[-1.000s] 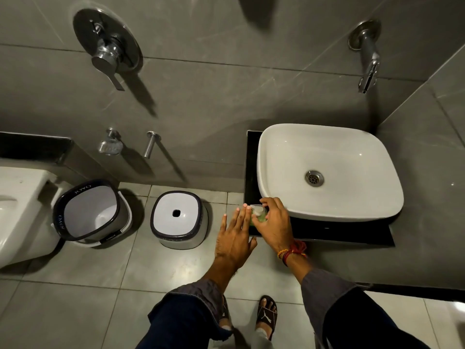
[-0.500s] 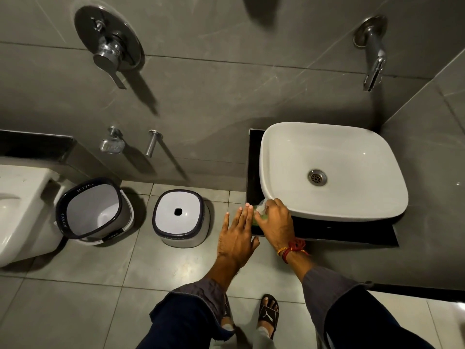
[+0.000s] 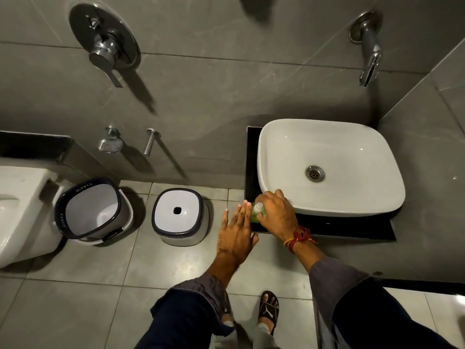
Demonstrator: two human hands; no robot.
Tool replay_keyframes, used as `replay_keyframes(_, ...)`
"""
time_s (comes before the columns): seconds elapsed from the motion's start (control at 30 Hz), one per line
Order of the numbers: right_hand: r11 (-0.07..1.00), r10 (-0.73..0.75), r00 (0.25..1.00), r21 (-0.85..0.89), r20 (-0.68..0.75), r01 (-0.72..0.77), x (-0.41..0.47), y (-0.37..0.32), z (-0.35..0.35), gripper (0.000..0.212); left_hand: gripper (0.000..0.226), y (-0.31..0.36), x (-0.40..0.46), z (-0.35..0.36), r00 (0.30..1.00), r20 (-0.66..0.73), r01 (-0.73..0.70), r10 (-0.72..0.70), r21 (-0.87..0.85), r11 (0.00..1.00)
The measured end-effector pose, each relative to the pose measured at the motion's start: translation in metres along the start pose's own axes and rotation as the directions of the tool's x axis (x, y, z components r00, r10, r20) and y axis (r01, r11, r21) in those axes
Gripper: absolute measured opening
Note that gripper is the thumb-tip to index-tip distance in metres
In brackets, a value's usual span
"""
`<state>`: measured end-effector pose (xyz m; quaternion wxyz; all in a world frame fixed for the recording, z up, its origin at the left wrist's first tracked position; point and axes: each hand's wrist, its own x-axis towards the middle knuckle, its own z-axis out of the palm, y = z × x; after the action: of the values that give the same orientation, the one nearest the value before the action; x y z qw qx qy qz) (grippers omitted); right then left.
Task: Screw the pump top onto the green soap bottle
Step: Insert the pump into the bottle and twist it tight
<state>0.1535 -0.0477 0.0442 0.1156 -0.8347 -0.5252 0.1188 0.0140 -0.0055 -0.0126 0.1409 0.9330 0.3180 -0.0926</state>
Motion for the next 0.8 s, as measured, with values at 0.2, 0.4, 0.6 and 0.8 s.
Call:
replay_keyframes(0.2, 0.988, 0.050, 0.998, -0.151, 0.037, -0.044, 0.007, -0.005, 0.003, 0.037, 0.085, 0.002, 0.001, -0.001, 1.000, 0.003, -0.005, 0.005, 0.017, 1.000)
replay_keyframes(0.4, 0.998, 0.040, 0.999, -0.045, -0.001, -0.040, -0.001, -0.004, 0.010, 0.043, 0.087, 0.004, 0.001, -0.001, 1.000, 0.005, -0.001, 0.001, 0.025, 1.000)
replay_keyframes(0.6, 0.985, 0.006, 0.998, -0.173, 0.062, 0.005, -0.001, -0.001, 0.018, 0.038, 0.088, 0.004, 0.001, 0.000, 1.000, 0.014, 0.001, -0.002, 0.027, 1.000)
replay_keyframes(0.8, 0.990, 0.136, 0.990, 0.038, -0.031, -0.135, -0.003, -0.005, 0.011, 0.054, 0.084, 0.003, 0.001, 0.002, 1.000, 0.021, -0.008, 0.007, 0.038, 0.999)
